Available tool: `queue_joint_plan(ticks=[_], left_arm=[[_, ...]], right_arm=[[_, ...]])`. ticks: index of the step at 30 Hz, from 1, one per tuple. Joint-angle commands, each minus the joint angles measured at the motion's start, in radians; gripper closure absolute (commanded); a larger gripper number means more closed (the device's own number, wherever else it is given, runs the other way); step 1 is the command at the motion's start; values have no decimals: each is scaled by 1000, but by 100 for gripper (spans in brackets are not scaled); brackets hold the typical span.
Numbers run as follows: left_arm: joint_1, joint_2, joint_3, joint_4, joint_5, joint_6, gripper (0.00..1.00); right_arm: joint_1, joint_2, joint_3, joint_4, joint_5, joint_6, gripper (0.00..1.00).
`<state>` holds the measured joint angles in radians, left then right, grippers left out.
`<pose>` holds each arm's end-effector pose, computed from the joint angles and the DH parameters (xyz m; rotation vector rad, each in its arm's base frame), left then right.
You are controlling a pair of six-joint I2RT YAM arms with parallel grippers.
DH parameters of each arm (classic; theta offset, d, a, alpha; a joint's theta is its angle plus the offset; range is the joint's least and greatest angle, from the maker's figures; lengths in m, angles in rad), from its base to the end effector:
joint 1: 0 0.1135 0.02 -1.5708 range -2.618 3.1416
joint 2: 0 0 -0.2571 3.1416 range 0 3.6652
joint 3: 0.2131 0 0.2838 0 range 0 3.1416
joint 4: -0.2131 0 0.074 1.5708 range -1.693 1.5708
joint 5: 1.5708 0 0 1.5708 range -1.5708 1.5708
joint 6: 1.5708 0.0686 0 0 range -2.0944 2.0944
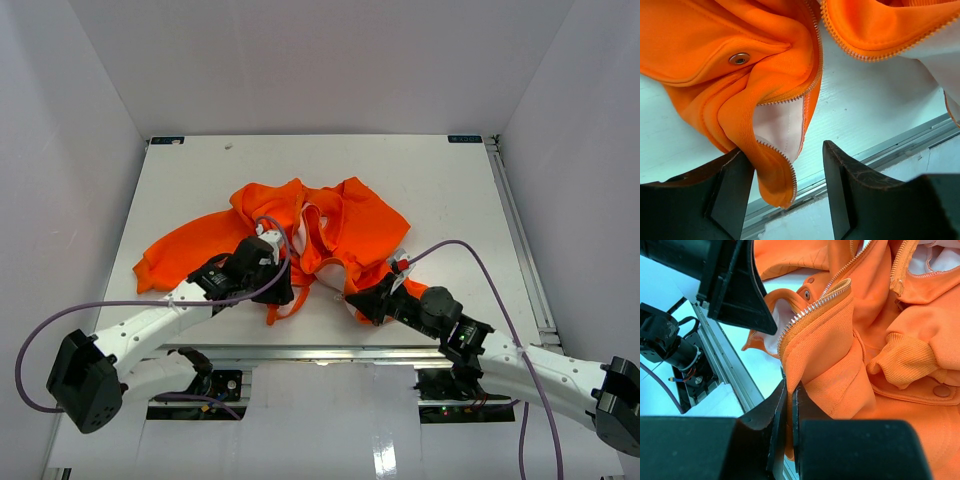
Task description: Zip up the jacket
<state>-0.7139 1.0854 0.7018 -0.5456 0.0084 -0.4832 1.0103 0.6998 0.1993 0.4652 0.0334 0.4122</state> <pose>0.2000 -0.1740 0.1785 0.2997 2.5553 -0.4906 0.1284 0.2003 0.1936 -0.4787 1.6465 1.0587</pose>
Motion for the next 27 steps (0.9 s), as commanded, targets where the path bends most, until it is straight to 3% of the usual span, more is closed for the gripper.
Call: queue_joint_plan(ticks=[1, 7, 9, 10, 11, 13, 15, 18, 22, 25, 27], left_arm=[[-3, 4, 114, -87, -10, 86, 34], [-2, 121, 199, -179, -37, 104, 35], [-2, 162, 199, -177, -22, 108, 40], [-1, 187, 196, -171, -11, 109, 46], [-2, 203, 191, -163, 26, 110, 62], [-2, 225, 170, -129, 60, 107, 84], [-1, 223, 121, -40, 91, 85, 98], [4, 243, 50, 149, 80, 38, 100], [46, 385, 26, 473, 39, -25, 100], [126, 547, 69, 649, 86, -26, 100], [177, 611, 94, 778, 125, -40, 100]], right_arm=[[2, -14, 3, 33, -6, 3, 92], [2, -31, 0, 29, -6, 4, 92], [2, -41, -2, 27, -3, 6, 92], [2, -48, -3, 25, -2, 6, 92], [2, -57, -3, 17, 0, 7, 92], [2, -72, -3, 3, 19, 10, 92], [3, -92, 6, -19, 58, 11, 92], [4, -109, 48, -55, 160, 3, 92], [-5, 31, 113, 42, 457, -71, 92], [-74, 289, 159, 136, 415, -97, 92], [-103, 376, 164, 207, 348, -96, 92]])
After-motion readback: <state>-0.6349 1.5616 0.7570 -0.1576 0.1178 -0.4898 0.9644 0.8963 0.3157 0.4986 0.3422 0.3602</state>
